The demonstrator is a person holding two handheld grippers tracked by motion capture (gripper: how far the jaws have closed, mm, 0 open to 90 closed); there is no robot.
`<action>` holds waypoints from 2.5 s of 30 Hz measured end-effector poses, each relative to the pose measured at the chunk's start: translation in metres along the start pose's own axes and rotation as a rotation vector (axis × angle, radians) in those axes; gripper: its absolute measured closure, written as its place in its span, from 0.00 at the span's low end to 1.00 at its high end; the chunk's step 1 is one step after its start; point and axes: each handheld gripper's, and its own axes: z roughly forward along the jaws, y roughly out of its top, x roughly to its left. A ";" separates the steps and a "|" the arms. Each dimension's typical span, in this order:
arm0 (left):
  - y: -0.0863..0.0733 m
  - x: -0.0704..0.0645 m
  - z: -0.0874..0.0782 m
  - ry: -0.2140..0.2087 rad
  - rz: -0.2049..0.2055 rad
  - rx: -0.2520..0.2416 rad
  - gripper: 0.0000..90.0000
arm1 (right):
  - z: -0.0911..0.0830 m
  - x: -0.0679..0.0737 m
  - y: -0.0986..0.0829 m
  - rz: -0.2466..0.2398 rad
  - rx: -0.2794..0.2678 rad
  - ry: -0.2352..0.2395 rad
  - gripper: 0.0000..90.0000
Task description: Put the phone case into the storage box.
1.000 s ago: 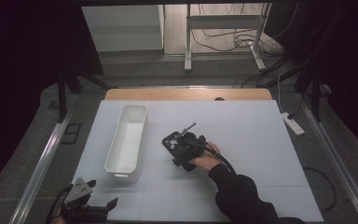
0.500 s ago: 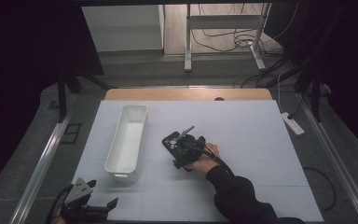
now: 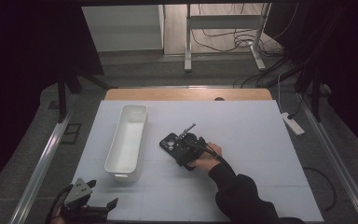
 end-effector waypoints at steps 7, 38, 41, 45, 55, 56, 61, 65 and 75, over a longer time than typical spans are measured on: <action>0.000 0.003 -0.001 -0.023 -0.015 -0.008 0.01 | -0.002 -0.001 -0.003 -0.016 -0.013 0.001 0.17; 0.017 -0.004 0.000 -0.094 -0.020 -0.051 0.00 | -0.068 0.001 -0.043 -0.082 -0.166 0.101 0.17; 0.022 -0.003 0.000 -0.107 -0.023 -0.063 0.00 | -0.076 0.002 -0.050 -0.082 -0.183 0.110 0.17; 0.027 -0.004 0.001 -0.113 -0.011 -0.068 0.00 | -0.083 0.006 -0.055 -0.092 -0.201 0.128 0.17; 0.043 -0.002 0.006 -0.175 0.032 -0.101 0.00 | -0.102 0.012 -0.072 -0.096 -0.244 0.163 0.17; 0.045 -0.002 0.007 -0.178 0.040 -0.103 0.00 | -0.103 0.011 -0.074 -0.097 -0.246 0.165 0.17; 0.052 -0.003 0.011 -0.192 0.086 -0.108 0.00 | -0.111 0.011 -0.082 -0.092 -0.260 0.178 0.17; 0.056 -0.005 0.015 -0.202 0.110 -0.098 0.00 | -0.116 0.011 -0.089 -0.094 -0.271 0.187 0.17; 0.069 -0.009 0.026 -0.242 0.152 -0.104 0.00 | -0.126 0.012 -0.104 -0.090 -0.286 0.194 0.17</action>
